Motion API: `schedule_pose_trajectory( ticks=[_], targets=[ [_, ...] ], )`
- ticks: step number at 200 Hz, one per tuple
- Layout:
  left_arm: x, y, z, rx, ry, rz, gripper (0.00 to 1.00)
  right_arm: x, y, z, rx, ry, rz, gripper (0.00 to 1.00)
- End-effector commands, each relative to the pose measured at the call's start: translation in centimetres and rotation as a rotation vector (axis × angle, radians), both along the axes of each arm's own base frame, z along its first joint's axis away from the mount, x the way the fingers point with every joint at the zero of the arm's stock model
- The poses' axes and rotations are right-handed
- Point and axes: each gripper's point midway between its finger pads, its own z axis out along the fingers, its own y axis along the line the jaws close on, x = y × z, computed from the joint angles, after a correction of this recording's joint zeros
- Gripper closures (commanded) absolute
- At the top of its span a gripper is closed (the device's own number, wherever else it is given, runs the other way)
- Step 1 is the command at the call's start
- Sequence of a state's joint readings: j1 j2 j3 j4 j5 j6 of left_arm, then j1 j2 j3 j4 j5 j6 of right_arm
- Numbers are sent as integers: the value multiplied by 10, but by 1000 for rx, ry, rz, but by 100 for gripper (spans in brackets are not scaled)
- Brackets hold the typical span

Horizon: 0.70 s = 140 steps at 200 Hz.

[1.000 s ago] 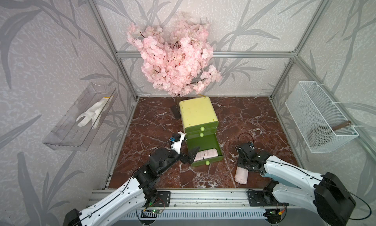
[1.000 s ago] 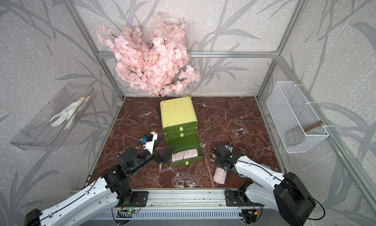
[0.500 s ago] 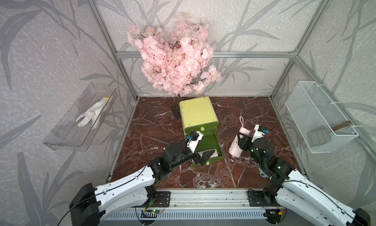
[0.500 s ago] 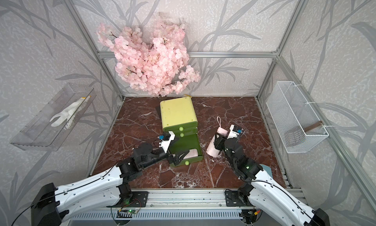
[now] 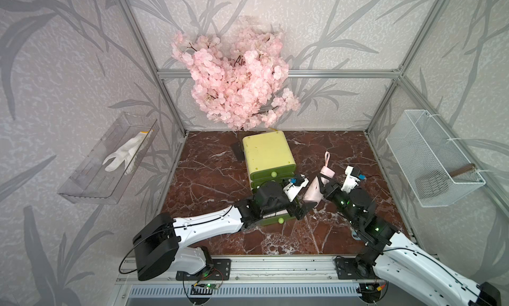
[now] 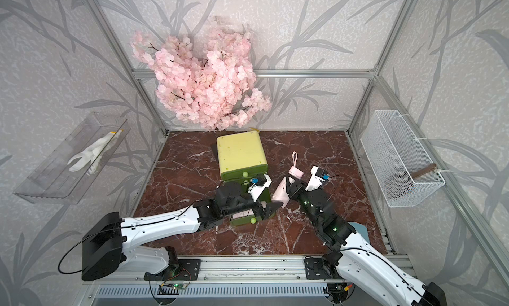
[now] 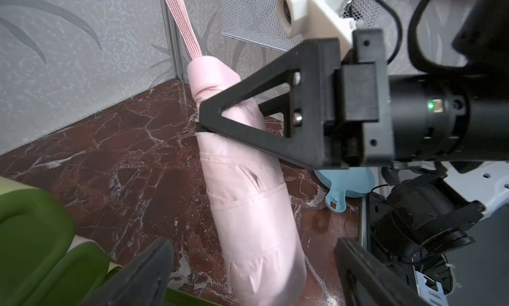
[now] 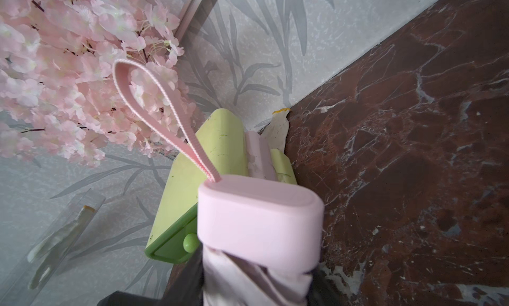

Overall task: Place the umbrella in the drawer by color
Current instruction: Pick up the umbrella from the center of the board.

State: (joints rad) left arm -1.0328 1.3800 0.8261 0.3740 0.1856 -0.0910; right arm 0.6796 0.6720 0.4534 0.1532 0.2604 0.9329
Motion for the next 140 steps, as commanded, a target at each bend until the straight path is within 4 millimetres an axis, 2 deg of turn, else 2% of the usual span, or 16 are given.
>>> schedule_pose_trajectory(
  ticks=[1,21,28,49,64,80,100,120,140],
  targets=[
    [5,-12,15,-23,-21,-16,8,-9,10,30,96,-68,63,63],
    [6,-21,16,-27,-12,-34,16,-13,14,28,97,-66,88,63],
    [7,-24,16,-26,-11,-41,24,-14,14,28,96,-69,95,63],
    [7,-27,12,-5,3,-49,62,-16,14,27,73,-71,105,62],
    [7,-24,10,17,11,-42,100,-19,14,28,38,-82,119,54],
    [11,-12,4,60,27,16,100,-24,14,34,-8,-133,146,46],
    [21,17,-4,131,31,121,100,-33,6,43,-75,-192,149,37],
    [27,55,-9,240,33,225,100,-44,-11,51,-182,-215,122,29],
    [25,95,-13,377,13,314,100,-56,-34,55,-307,-215,86,27]
  ],
)
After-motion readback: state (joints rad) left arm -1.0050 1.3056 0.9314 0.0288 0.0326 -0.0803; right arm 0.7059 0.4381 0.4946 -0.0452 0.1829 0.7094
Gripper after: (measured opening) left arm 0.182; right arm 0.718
